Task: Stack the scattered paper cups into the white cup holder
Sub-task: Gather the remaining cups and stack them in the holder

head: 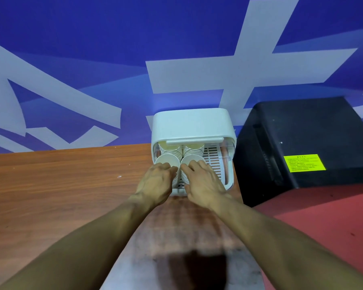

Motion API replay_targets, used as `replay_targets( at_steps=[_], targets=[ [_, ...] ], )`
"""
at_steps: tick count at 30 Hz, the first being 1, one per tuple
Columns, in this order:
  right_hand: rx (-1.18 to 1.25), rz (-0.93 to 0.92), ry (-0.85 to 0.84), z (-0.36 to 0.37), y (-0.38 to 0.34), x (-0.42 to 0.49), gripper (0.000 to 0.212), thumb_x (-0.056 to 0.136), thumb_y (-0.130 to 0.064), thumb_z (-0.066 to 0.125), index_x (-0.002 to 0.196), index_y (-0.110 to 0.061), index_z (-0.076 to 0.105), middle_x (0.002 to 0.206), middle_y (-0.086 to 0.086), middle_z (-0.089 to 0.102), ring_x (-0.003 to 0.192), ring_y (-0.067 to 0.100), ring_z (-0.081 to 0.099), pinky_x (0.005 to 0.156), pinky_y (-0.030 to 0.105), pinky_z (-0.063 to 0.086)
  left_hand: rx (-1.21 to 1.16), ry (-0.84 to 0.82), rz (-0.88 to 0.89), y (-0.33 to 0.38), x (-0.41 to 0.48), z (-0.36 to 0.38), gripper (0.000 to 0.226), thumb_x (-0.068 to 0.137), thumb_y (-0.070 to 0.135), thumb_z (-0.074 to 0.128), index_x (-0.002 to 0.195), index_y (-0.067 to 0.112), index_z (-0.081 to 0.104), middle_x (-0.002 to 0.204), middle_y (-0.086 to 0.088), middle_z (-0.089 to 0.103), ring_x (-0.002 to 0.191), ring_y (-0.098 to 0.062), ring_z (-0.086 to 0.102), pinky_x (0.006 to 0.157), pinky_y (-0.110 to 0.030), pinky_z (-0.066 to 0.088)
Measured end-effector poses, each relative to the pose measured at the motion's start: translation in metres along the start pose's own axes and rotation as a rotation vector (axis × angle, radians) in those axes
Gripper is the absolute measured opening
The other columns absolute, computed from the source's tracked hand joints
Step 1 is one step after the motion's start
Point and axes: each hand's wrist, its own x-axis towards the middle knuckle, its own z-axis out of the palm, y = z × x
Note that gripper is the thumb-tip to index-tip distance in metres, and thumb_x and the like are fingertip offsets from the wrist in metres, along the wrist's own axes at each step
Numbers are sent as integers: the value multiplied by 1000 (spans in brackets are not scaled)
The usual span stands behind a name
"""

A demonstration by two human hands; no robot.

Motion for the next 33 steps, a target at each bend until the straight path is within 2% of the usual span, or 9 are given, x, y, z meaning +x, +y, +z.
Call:
replay_targets(
  at_steps=[7, 9, 12, 15, 18, 22, 24, 26, 33],
  targets=[
    [9, -4, 60, 9, 1, 0, 51, 68, -18, 67, 116, -18, 50, 101, 4, 52, 94, 26, 46, 84, 36, 45, -34, 15, -3, -4, -1, 8, 14, 92, 17, 48, 78, 19, 48, 74, 1, 45, 75, -30, 50, 55, -32, 27],
    [20, -3, 83, 9, 1, 0, 47, 67, -15, 67, 112, -17, 53, 101, 4, 52, 94, 26, 47, 82, 37, 47, -68, 28, 7, -6, -2, 10, 16, 95, 23, 44, 82, 18, 52, 82, 2, 46, 83, -30, 51, 58, -33, 35],
    [39, -1, 187, 6, 1, -3, 37, 68, -13, 67, 104, -12, 59, 106, 6, 52, 100, 28, 47, 79, 39, 50, -102, 236, 1, -6, -8, 13, 20, 91, 22, 58, 110, 16, 62, 121, -6, 49, 110, -29, 45, 87, -40, 48],
    [33, 38, 312, 8, 6, -9, 46, 70, -16, 67, 115, -12, 58, 119, 8, 51, 116, 31, 44, 95, 39, 41, -220, 395, -122, -5, -14, 20, 67, 77, 25, 79, 137, 14, 49, 140, -14, 36, 126, -30, 39, 103, -42, 41],
    [152, 213, 334, 14, 12, -10, 74, 68, -24, 76, 134, -11, 46, 131, 9, 44, 124, 29, 39, 106, 32, 25, -461, 362, -284, -6, -13, 28, 100, 63, 23, 91, 145, 19, 34, 138, -3, 34, 112, -1, 45, 91, -38, 51],
    [536, 414, 216, 22, 20, -7, 101, 68, -29, 82, 148, -10, 22, 138, 7, 38, 128, 19, 36, 97, 15, 25, -550, 409, -370, -4, -7, 35, 99, 59, 20, 93, 138, 17, 33, 132, -2, 39, 102, -14, 52, 76, -35, 50],
    [608, 463, 171, 27, 24, -4, 100, 68, -31, 83, 146, -12, 24, 137, 4, 44, 125, 19, 44, 93, 16, 31, -535, 433, -426, -3, -5, 41, 96, 59, 24, 92, 133, 16, 33, 124, -1, 38, 100, -22, 55, 70, -36, 49],
    [613, 467, 163, 34, 28, -2, 89, 64, -32, 84, 137, -14, 37, 129, 2, 52, 118, 19, 50, 88, 17, 35, -526, 413, -468, -3, -4, 48, 89, 59, 30, 92, 127, 13, 37, 115, -1, 41, 103, -26, 53, 72, -40, 50],
    [702, 518, 178, 44, 32, 7, 82, 53, -35, 89, 123, -21, 50, 115, -6, 59, 104, 14, 55, 81, 23, 43, -658, 272, -540, -9, 4, 52, 75, 61, 43, 88, 122, 27, 47, 111, 7, 58, 101, -20, 59, 72, -31, 43]
  ],
)
